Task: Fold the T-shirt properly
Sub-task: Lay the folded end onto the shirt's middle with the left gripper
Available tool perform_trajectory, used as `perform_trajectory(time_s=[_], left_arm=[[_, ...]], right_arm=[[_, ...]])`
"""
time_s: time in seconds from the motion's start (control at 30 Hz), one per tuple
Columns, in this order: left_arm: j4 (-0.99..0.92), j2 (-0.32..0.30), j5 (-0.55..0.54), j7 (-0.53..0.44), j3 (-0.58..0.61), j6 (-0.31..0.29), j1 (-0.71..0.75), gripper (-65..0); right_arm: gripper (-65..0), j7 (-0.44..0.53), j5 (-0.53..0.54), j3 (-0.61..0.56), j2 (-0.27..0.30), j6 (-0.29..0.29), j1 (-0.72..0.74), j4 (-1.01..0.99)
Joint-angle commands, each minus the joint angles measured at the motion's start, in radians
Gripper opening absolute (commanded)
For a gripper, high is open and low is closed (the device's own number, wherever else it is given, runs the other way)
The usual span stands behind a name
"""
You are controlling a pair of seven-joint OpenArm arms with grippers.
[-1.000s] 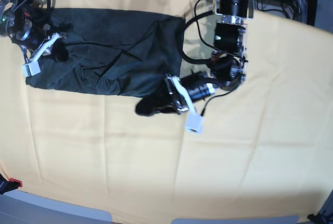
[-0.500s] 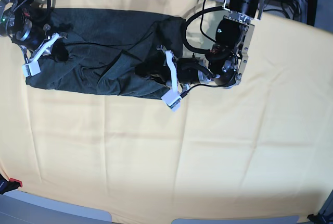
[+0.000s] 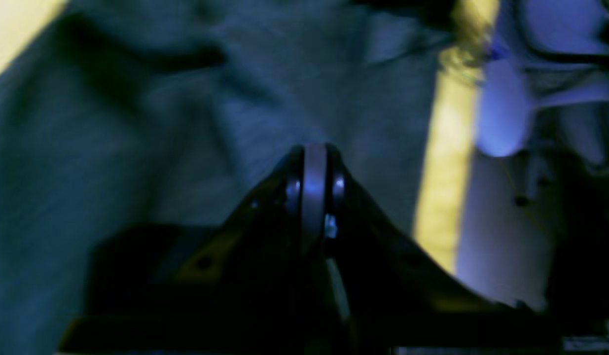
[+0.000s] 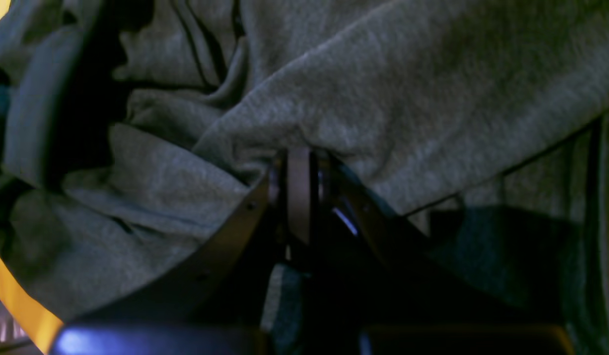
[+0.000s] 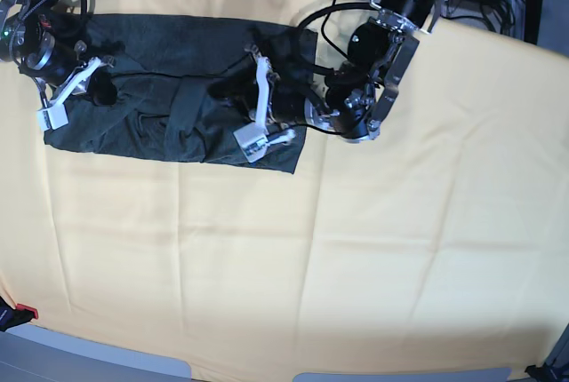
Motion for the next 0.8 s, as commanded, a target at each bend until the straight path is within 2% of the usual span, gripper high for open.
perform_trajectory(time_s=[0.0,0.1,0.27,0.53,0.67,0.77], left_arm=[[0.018,0.012,-0.054,-0.019,0.014,-0.025,-0.019,-65.0],[0.018,0.025,-0.116,-0.019,0.052,-0.051,-0.019,-65.0],[0.02,0.03,-0.109,-0.019,0.039,-0.051,-0.033,-65.0],[0.021,0.023,-0.101,-0.059,-0.255,-0.039,-0.08,-65.0],[0.021,0.002,-0.01,-0.055,-0.23,0.022,-0.077,-65.0],[0.021,-0.011,0.062,-0.052,-0.15,0.027,-0.078,-65.0]], right_arm=[[-60.3,-0.003,0.003,0.006,0.015,0.001,0.0,0.013],[-60.3,-0.003,0.003,0.006,0.015,0.001,0.0,0.013],[-60.3,-0.003,0.003,0.006,0.015,0.001,0.001,0.013],[-60.3,-0.003,0.003,0.006,0.015,0.001,0.0,0.013],[-60.3,-0.003,0.003,0.006,0.015,0.001,0.003,0.013],[-60.3,-0.003,0.003,0.006,0.015,0.001,0.004,0.013]])
